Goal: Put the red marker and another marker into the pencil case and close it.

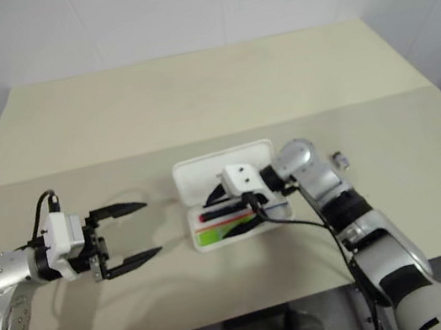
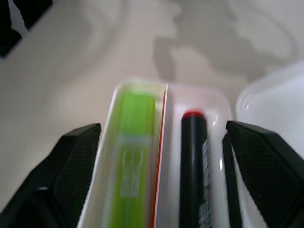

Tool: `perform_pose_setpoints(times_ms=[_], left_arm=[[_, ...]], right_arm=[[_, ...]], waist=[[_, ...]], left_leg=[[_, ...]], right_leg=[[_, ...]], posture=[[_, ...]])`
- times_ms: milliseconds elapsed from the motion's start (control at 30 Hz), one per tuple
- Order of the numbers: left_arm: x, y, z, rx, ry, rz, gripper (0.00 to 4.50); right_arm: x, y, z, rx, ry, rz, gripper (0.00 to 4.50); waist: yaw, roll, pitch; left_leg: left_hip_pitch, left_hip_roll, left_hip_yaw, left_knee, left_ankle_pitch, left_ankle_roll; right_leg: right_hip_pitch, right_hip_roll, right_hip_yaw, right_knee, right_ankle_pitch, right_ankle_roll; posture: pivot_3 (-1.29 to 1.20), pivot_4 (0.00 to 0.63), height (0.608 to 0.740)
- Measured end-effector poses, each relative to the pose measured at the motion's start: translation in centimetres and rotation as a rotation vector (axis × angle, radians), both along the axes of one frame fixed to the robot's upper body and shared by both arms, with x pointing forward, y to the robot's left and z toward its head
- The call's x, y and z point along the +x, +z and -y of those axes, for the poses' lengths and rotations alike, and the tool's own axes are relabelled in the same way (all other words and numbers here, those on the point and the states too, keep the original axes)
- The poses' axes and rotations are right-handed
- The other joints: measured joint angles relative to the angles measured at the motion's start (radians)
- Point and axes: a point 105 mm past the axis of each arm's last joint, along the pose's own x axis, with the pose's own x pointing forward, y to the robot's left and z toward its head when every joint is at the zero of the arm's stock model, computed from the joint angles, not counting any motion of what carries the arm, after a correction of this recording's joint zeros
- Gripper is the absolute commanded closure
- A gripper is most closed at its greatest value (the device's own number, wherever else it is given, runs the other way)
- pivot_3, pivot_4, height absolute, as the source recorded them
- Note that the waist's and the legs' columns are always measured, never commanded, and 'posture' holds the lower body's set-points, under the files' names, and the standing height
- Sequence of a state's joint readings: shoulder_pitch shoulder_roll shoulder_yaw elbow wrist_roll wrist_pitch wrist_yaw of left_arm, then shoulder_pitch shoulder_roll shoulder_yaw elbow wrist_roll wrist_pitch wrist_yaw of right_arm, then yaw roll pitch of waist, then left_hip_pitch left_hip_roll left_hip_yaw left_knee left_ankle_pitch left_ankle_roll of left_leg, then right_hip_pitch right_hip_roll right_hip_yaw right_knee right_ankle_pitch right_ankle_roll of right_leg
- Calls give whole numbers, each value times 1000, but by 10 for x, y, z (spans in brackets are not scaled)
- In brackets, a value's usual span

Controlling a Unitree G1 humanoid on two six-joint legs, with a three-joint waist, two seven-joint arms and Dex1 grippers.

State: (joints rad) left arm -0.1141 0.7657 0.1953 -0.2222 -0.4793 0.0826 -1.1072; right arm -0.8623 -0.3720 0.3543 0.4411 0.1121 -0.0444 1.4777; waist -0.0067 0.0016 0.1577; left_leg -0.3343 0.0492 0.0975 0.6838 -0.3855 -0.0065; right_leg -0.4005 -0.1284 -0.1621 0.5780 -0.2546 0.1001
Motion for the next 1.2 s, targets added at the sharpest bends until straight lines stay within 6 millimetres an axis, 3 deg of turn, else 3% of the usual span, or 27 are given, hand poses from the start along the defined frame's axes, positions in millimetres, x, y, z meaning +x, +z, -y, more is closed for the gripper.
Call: perform_pose_setpoints(times_ms=[200, 500, 700, 933, 1100, 1200], left_arm=[[0, -1, 2, -4, -6, -1, 0], [1, -1, 5, -7, -15, -2, 0], [4, -1, 14, -39, -21, -21, 0], [3, 10, 33, -83, -60, 4, 0], [3, 7, 38, -102, -68, -7, 0], [3, 6, 41, -110, -73, -11, 0]], right_arm=[[-9, 22, 5, 53, -1, -13, 35], [-18, 51, 53, 147, -123, -130, 35], [20, 54, 138, 148, -519, -132, 35], [66, 37, 214, 214, -1029, -91, 35], [75, 25, 250, 263, -1295, -39, 35], [71, 6, 250, 290, -1369, -66, 35]], waist=[[5, 0, 0], [3, -1, 0], [4, -2, -1], [-1, -2, -1], [3, -2, -1], [6, -2, -1]], left_leg=[[0, 0, 0, 0, 0, 0], [0, 0, 0, 0, 0, 0], [0, -1, 2, 0, 0, 0], [0, 0, 4, 0, 0, 0], [0, 0, 4, 0, 0, 0], [-1, 0, 4, 0, 0, 0]], right_leg=[[0, 0, 0, 0, 0, 0], [0, 0, 0, 0, 0, 0], [0, -2, 0, -1, 0, 0], [-1, -1, 1, -1, 0, 0], [-1, -1, 1, -1, 0, 0], [-1, -1, 1, -1, 0, 0]], posture=[[0, 150, 740], [0, 150, 740], [0, 150, 740], [0, 150, 740], [0, 150, 740], [0, 150, 740]])
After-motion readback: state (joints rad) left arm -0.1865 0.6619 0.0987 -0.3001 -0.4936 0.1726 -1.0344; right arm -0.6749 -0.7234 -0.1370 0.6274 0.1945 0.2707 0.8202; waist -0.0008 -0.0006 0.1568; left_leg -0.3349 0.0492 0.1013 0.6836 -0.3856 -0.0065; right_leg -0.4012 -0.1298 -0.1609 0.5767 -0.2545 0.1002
